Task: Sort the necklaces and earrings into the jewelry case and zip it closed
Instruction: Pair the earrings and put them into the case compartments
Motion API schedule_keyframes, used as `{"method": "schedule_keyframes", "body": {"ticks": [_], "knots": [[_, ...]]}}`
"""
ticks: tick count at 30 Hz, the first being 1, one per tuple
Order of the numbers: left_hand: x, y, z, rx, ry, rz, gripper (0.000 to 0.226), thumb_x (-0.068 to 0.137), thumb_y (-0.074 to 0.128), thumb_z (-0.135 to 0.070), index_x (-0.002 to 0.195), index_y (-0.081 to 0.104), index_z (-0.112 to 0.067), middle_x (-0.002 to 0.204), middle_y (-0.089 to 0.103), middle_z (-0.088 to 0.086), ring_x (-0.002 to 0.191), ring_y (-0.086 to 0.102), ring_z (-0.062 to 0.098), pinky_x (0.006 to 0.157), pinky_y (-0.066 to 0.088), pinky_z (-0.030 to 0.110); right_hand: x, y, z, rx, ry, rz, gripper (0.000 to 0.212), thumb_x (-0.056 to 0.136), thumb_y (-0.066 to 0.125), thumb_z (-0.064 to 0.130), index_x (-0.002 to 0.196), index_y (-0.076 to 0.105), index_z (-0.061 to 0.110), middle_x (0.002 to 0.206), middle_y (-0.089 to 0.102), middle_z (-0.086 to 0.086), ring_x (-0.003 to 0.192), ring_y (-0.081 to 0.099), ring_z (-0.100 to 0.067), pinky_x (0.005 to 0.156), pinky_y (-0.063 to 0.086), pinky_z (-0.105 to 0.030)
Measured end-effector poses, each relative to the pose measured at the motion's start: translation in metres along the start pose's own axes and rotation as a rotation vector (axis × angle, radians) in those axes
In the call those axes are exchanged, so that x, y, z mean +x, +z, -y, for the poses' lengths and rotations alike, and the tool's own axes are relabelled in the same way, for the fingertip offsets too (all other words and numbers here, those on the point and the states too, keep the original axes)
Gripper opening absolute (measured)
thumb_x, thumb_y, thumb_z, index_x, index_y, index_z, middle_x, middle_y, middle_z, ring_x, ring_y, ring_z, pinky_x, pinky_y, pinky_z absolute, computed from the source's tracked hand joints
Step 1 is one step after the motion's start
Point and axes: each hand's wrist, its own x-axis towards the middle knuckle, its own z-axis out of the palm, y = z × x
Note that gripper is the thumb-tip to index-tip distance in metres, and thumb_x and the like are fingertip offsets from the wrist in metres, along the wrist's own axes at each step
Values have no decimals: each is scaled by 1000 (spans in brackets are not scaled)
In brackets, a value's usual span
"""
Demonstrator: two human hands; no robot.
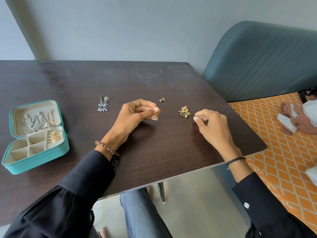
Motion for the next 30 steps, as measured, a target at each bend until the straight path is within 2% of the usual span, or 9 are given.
{"method": "schedule_keyframes", "body": {"ticks": [4,5,7,11,16,19,25,28,30], "knots": [[-2,-1,-1,3,14,3,25,85,80,-14,105,70,-2,98,77,20,85,73,24,97,54,37,-3,2,27,332,74,28,10,85,80,20,95,77,18,80,74,11,72,69,2,67,48,-7],[-3,-1,-1,2,18,5,24,85,80,-14,104,70,-2,97,77,21,86,73,26,100,53,39,-4,3,33,395,80,41,11,84,82,20,94,77,18,78,73,11,69,67,5,65,46,-6],[-5,0,-1,-8,22,10,23,84,81,-16,102,71,-5,95,77,22,92,73,31,106,51,44,-5,5,45,531,92,81,12,82,84,20,93,78,17,75,73,8,65,66,4,67,48,-10],[-8,-1,0,-23,50,26,25,83,82,-19,103,72,-7,96,78,18,90,73,25,108,49,44,-6,12,63,673,74,162,15,83,85,32,91,76,24,78,78,7,78,74,-10,80,57,-31],[-8,-4,3,-40,88,46,24,88,76,-10,109,71,-1,98,78,17,84,74,25,92,58,36,-8,17,83,828,19,200,19,82,86,19,96,74,16,83,79,0,76,77,-19,80,60,-31],[-7,-6,5,-58,103,36,21,91,72,-5,112,71,-1,96,79,13,83,75,21,84,59,31,-6,21,85,939,32,245,18,83,85,13,98,75,12,88,79,-6,83,77,-23,84,59,-32],[-4,-10,6,-72,107,-20,24,92,69,-1,116,70,3,100,77,17,83,75,17,80,59,26,0,23,85,1031,47,375,23,91,76,9,114,72,8,106,79,-4,100,76,-20,96,56,-27],[-4,-12,5,-85,95,-34,24,92,70,-3,115,72,0,102,77,17,86,74,17,81,59,26,5,25,86,1018,16,387,21,93,74,14,113,73,7,101,79,-8,95,77,-23,94,57,-29],[-5,-14,4,-88,86,-49,22,91,72,-7,113,74,-3,101,78,14,89,73,19,84,59,27,11,27,88,1010,12,365,19,91,75,17,108,75,8,91,79,-7,84,76,-19,85,58,-26]]}}
